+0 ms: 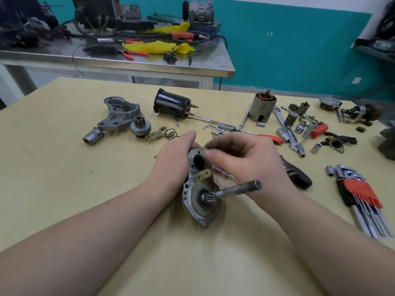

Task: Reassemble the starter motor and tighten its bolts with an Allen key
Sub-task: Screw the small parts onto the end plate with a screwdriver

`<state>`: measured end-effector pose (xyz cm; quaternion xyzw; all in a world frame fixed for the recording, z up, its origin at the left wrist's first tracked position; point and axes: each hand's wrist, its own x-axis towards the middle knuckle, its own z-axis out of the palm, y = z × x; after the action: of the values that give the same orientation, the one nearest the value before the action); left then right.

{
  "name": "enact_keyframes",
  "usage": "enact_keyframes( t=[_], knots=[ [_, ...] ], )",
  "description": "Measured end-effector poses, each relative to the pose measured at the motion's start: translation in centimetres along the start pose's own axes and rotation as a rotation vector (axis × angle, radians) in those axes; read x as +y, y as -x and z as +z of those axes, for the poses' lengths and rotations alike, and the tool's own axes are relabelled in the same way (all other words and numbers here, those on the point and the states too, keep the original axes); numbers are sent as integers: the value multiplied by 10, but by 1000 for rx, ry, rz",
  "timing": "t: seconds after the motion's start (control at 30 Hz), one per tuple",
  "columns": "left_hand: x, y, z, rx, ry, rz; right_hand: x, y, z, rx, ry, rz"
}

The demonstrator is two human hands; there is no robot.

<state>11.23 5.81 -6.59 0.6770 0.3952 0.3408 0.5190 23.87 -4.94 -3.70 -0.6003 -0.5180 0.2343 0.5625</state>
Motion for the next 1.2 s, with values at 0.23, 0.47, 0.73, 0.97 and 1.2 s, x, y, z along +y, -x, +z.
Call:
enact_keyframes(
  t=[0.23, 0.47, 0.73, 0.97, 1.2],
  knots=[
    [5, 6, 1, -95, -4, -54, 12, 13, 4, 6, -26, 8],
    [3, 4, 5, -107, 143, -107, 17, 9, 3, -92, 4, -71],
    [6, 6, 4, -138, 139, -120, 19, 5, 2, -111, -6, -47],
    [7, 6, 3, -133, 106, -104, 20, 6, -2, -87, -134, -54],
    [5, 6, 4, -146, 110, -95, 16, 6, -2, -140, -156, 17]
  ],
)
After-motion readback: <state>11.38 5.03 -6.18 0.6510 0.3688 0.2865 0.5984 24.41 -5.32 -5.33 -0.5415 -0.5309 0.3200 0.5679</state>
